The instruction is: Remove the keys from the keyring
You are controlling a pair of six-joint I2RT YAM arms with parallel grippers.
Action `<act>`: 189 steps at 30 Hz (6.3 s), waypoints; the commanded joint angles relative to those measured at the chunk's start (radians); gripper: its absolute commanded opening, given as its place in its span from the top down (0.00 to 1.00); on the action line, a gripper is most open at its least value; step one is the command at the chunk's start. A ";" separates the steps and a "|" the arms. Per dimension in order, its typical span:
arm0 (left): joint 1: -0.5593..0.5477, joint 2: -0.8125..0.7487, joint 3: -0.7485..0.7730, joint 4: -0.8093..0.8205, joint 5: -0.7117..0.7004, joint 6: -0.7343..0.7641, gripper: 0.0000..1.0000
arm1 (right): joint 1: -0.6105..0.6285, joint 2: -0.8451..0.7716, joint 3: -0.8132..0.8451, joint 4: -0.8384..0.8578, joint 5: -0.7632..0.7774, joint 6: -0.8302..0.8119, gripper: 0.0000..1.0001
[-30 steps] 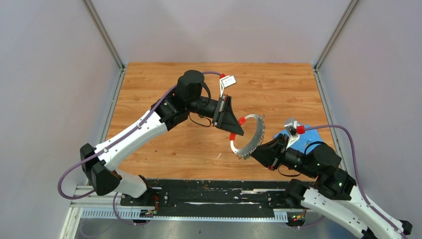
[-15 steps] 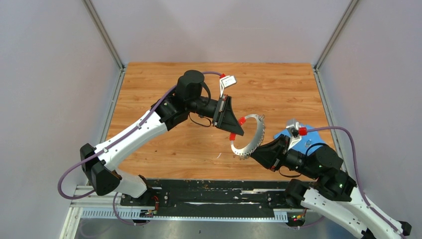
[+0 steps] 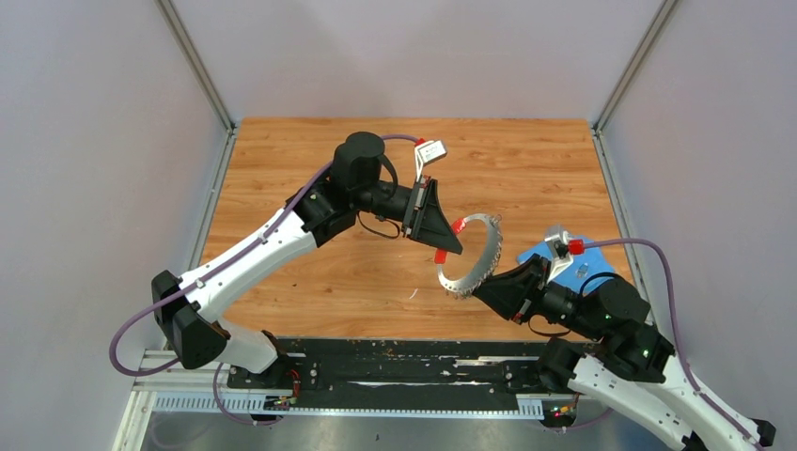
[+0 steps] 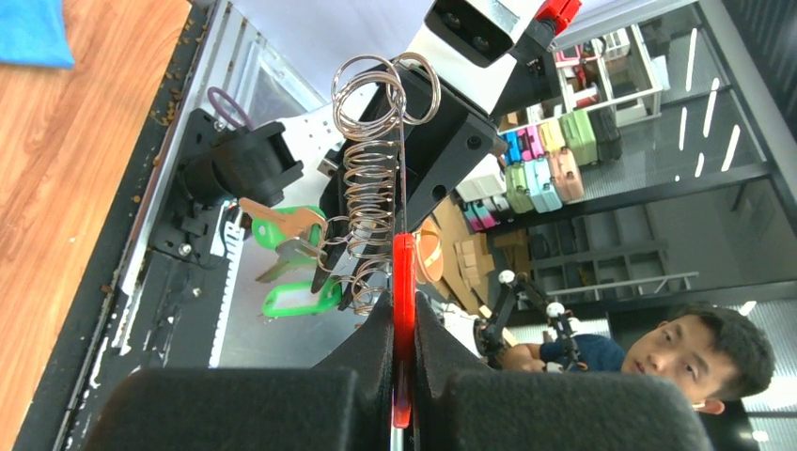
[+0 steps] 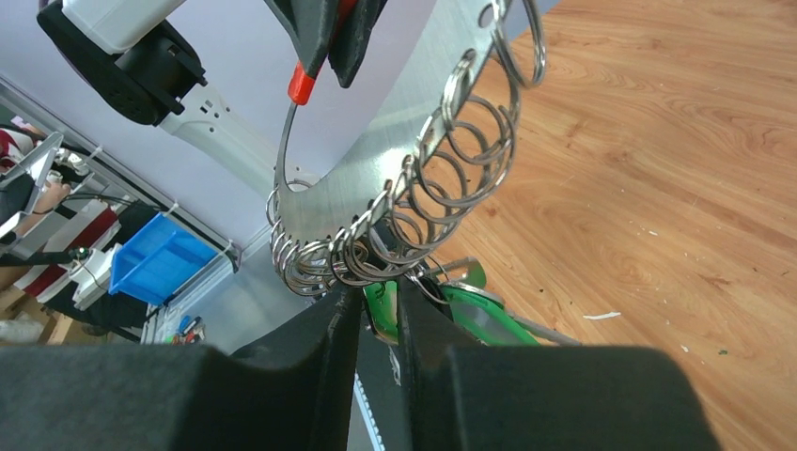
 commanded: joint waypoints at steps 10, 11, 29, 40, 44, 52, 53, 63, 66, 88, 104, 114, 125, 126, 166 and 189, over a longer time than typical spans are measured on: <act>-0.006 0.006 -0.071 0.072 0.047 -0.205 1.00 | 0.006 -0.054 -0.021 -0.050 0.047 0.078 0.76; -0.005 0.008 -0.073 0.073 0.045 -0.213 1.00 | 0.006 -0.056 -0.023 -0.050 0.048 0.081 0.76; -0.003 0.011 -0.132 0.193 -0.017 -0.424 1.00 | 0.006 -0.198 -0.062 -0.044 0.072 0.090 0.74; -0.003 0.033 -0.093 0.195 -0.014 -0.489 1.00 | 0.006 -0.224 -0.021 -0.116 0.131 0.080 0.74; -0.003 0.033 -0.094 0.195 -0.010 -0.492 1.00 | 0.007 -0.222 -0.008 -0.141 0.172 0.081 0.73; -0.004 0.030 -0.092 0.194 -0.009 -0.490 1.00 | 0.008 -0.217 0.006 -0.140 0.200 0.082 0.70; -0.005 0.030 -0.092 0.194 -0.008 -0.489 1.00 | 0.007 -0.212 0.010 -0.139 0.217 0.080 0.69; -0.006 0.033 -0.086 0.193 -0.005 -0.486 1.00 | 0.007 -0.160 0.014 -0.091 0.217 0.083 0.67; -0.006 0.034 -0.085 0.192 -0.005 -0.485 1.00 | 0.007 -0.162 0.011 -0.090 0.217 0.088 0.65; -0.008 0.039 -0.085 0.192 0.001 -0.476 1.00 | 0.007 -0.122 0.117 -0.241 0.196 0.171 0.66; -0.008 0.035 -0.093 0.189 -0.002 -0.473 1.00 | 0.007 -0.114 0.143 -0.318 0.170 0.205 0.68; -0.011 0.034 -0.098 0.188 -0.007 -0.470 1.00 | 0.007 -0.098 0.101 -0.260 0.176 0.254 0.69; -0.015 0.028 -0.102 0.189 -0.009 -0.467 1.00 | 0.007 -0.110 0.049 -0.199 0.218 0.316 0.68; -0.015 0.027 -0.103 0.189 -0.010 -0.466 1.00 | 0.007 -0.115 0.043 -0.196 0.240 0.326 0.68; -0.017 0.039 -0.099 0.192 -0.014 -0.463 1.00 | 0.007 -0.141 -0.047 -0.069 0.217 0.389 0.73; 0.041 0.008 -0.151 0.193 -0.104 -0.471 1.00 | 0.006 -0.149 0.005 -0.167 0.233 0.366 0.99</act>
